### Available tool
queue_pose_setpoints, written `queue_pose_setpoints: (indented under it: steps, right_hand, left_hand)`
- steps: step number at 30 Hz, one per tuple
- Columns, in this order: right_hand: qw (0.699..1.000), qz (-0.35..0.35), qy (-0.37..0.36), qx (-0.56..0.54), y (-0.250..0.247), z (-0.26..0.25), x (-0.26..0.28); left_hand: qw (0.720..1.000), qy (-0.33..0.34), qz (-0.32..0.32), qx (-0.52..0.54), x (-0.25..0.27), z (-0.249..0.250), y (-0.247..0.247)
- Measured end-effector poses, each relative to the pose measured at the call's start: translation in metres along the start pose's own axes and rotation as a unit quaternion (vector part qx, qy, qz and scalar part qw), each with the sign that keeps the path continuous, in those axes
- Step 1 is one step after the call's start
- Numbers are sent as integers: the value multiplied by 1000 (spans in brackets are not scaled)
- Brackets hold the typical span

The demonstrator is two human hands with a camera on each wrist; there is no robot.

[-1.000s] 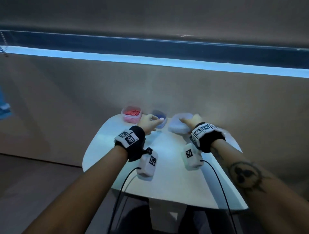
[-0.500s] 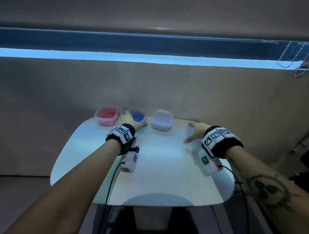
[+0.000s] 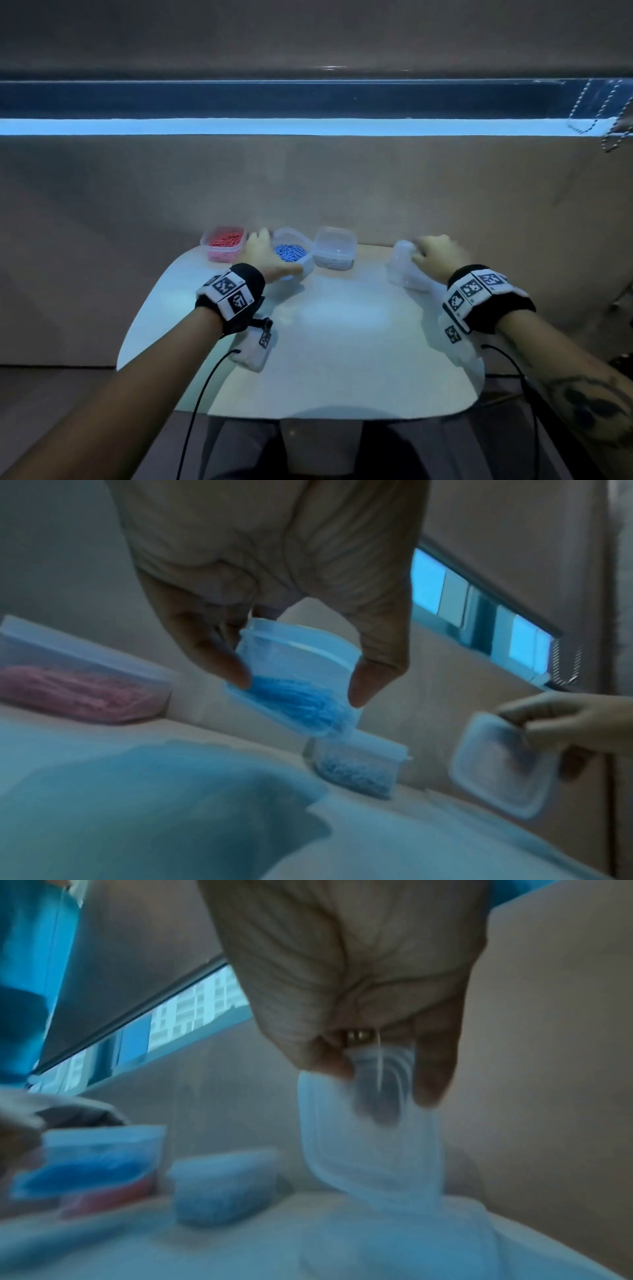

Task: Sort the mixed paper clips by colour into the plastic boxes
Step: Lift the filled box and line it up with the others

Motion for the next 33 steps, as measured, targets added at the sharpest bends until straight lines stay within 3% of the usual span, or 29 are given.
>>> queue_pose_setpoints:
  steps: [2, 3, 5, 6, 8, 10, 14, 20, 24, 27, 29, 33]
  right_hand:
    - [984, 108, 24, -141, -20, 1, 3]
    - [955, 124, 16, -268, -27, -7, 5]
    - [873, 95, -26, -479, -39, -35, 12]
    - [856, 50, -48, -513, -43, -53, 18]
    - [859, -33, -109, -499, -46, -85, 30]
    - [861, -58, -158, -480, -48, -106, 40]
    - [854, -33, -198, -480, -50, -120, 52]
    - [877, -29, -268, -397, -61, -135, 66]
    - [887, -44, -261, -378, -61, -134, 70]
    - [884, -119, -190, -411, -50, -128, 72]
    - [870, -143, -155, -446, -49, -125, 75]
    - [827, -93, -156, -532, -48, -125, 76]
  left_hand:
    - [999, 39, 7, 16, 8, 3, -5]
    - [998, 59, 5, 34, 14, 5, -7]
    - [991, 97, -16, 88, 28, 11, -9]
    - [985, 118, -42, 117, 36, 15, -9]
    - [964, 171, -102, 174, 53, 23, -10]
    - [947, 213, -134, 201, 66, 28, -13]
    - [913, 234, -170, 289, 82, 30, -24]
    - [847, 221, -258, 408, 99, 30, -22]
    - [814, 210, -287, 460, 106, 28, -14]
    - [804, 204, -292, 476, 111, 29, -10]
    - [801, 206, -301, 474, 114, 33, -13]
    - [763, 201, -351, 505, 118, 38, -15]
Point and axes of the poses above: each hand's wrist, its own x-axis away from the middle knuckle, its own y-axis out of the palm, z = x × y, the point moved 5 cm from there along -x, towards the middle knuckle, and after that the axes turned 7 degrees about -y, right-handed, at the moved point
